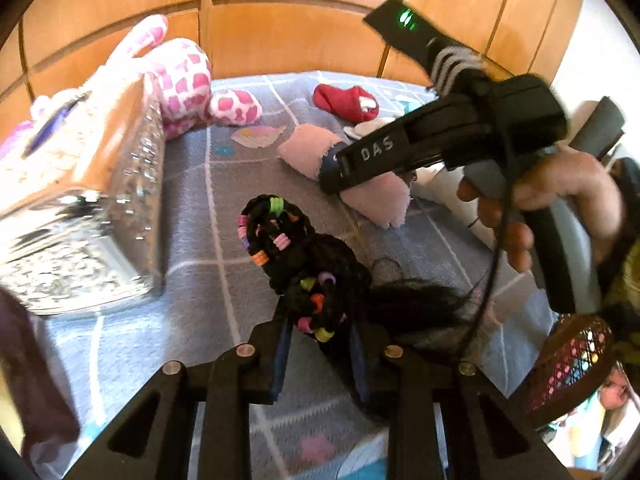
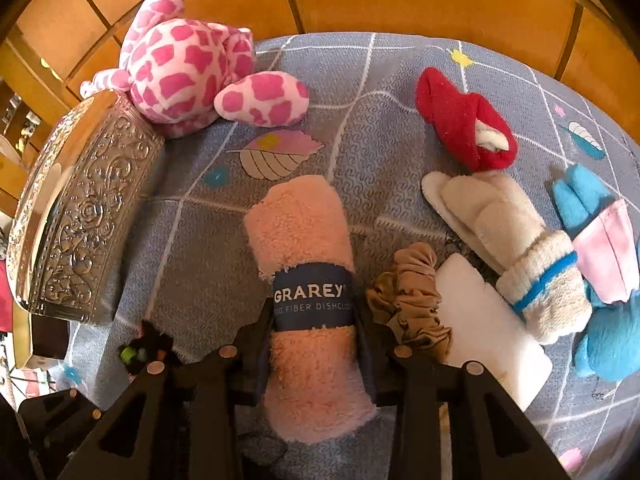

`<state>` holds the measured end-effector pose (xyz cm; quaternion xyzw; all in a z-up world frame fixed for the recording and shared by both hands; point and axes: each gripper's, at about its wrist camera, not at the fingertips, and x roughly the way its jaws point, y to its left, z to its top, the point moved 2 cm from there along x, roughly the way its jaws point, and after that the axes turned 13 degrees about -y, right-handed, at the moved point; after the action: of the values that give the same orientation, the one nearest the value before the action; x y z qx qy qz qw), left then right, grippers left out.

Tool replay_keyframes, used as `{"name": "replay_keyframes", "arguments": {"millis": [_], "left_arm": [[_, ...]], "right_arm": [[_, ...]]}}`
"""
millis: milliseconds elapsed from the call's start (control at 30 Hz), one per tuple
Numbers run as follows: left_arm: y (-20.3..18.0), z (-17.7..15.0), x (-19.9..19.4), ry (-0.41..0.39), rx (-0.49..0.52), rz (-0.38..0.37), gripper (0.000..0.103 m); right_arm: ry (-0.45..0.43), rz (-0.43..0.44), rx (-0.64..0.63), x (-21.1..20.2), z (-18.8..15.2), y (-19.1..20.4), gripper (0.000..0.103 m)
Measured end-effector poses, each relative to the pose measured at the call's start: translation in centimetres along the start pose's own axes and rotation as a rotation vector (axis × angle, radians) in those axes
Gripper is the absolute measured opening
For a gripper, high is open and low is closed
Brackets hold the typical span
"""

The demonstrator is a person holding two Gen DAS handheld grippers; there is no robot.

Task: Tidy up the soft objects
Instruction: 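Carry the black beaded hair into the gold tray and release it with the left gripper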

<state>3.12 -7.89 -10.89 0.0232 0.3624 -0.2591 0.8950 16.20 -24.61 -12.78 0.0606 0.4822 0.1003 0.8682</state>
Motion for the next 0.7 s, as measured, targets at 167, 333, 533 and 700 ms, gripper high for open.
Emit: {"name": "replay_keyframes", "arguments": {"millis": [167,333,533,700], "left_arm": [[0.7,0.2,-4.0,-0.064,0.009,0.0,0.027],[2.7,0.6,-8.4,-0.153,0.001,0.044,0.027],[8.8,0.6,-13.6,-0.207,-0.14,0.156,0.027],[15.7,-0.1,-16.9,-0.248,-0.273,0.314,0.027]], "right_arm": [[-0.004,-0.014,-0.028,0.5,0.3,0.0,0.036],[-0.01,-0.026,-0.057,1.0,0.3,1.1,0.037],[-0.015,-0.034,-0.081,1.1,-0.2,1.7,0.037],[-0.019,-0.038,-0.091,1.2,-0.6,2.3,0.037]]}}
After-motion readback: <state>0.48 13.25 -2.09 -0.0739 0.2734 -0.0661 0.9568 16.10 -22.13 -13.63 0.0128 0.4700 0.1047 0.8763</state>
